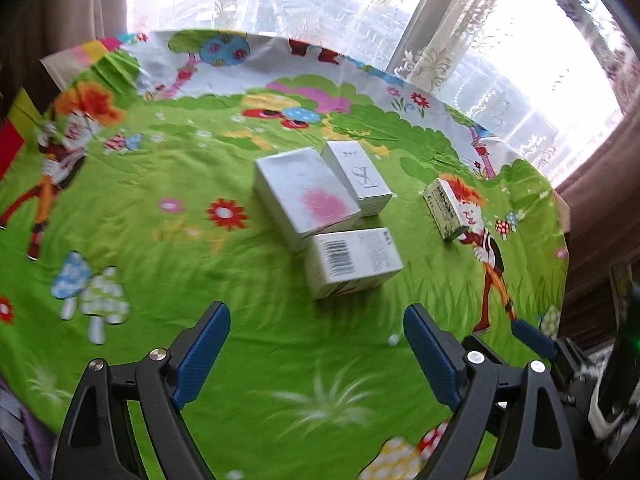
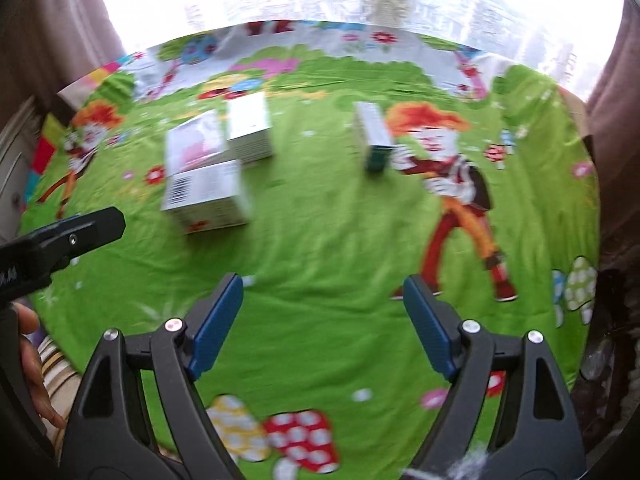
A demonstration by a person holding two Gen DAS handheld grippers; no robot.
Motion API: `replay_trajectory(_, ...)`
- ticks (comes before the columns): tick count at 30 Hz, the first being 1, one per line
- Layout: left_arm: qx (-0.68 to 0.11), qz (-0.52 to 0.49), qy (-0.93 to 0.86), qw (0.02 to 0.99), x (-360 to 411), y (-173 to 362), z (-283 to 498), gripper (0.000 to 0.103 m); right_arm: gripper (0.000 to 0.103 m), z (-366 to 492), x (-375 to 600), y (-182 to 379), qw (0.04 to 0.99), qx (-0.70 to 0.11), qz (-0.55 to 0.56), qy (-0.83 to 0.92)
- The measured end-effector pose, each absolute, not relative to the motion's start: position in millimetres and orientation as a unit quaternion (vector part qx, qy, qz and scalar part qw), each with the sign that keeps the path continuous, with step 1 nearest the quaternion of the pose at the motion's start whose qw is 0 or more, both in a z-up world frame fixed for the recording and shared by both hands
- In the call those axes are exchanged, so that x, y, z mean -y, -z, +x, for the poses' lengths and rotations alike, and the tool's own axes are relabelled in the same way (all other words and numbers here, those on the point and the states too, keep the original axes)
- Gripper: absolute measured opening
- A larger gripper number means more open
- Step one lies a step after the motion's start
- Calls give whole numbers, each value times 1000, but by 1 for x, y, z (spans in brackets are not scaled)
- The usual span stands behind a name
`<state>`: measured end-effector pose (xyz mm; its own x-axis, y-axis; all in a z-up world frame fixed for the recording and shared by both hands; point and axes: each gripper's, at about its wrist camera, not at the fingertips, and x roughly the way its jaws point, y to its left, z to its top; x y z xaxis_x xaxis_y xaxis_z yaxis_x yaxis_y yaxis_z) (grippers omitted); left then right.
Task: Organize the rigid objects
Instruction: 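Move both open tools back over the remaining boxes on the bed, then grasp the barcoded white box with the left tool while the right tool grasps the green-labelled box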
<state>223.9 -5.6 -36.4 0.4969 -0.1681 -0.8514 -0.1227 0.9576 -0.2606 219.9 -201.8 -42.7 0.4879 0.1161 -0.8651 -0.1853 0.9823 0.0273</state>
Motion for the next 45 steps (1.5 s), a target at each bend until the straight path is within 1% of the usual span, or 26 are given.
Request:
replay_trajectory(4,-517,-161,-9,841,19,51,248,96,84,231,220,46,869,-488,-43,-64)
replay_trajectory(7,-524,-168,-23,835,28,60,264,98,84,240,227,49,875,-479,-50,-52)
replay_trajectory(16,-543,-169,-53,821,38,84,289,98,84,255,235,56,883,-464,-59,-37)
replay_trajectory(18,-544,-163,-54,821,38,88,292,97,84,258,237,58,883,-464,-58,-37)
replay_trajectory(19,-546,-164,-50,820,37,91,294,88,84,259,237,59,883,-465,-58,-37)
replay_trajectory(20,-550,-163,-43,818,36,94,295,76,84,261,236,60,882,-465,-59,-38)
replay_trajectory(22,-545,-153,-41,823,36,93,294,75,84,263,236,62,882,-465,-60,-39)
replay_trajectory(28,-546,-164,-18,822,29,92,285,74,84,276,235,67,883,-463,-54,-44)
replay_trajectory(37,-517,-148,8,843,21,70,252,74,84,314,234,74,884,-461,-21,-72)
replay_trajectory(43,-499,-130,17,857,19,58,234,74,84,335,220,77,886,-456,-22,-86)
replay_trajectory(45,-495,-124,18,860,16,57,227,74,82,342,215,79,886,-456,-24,-86)
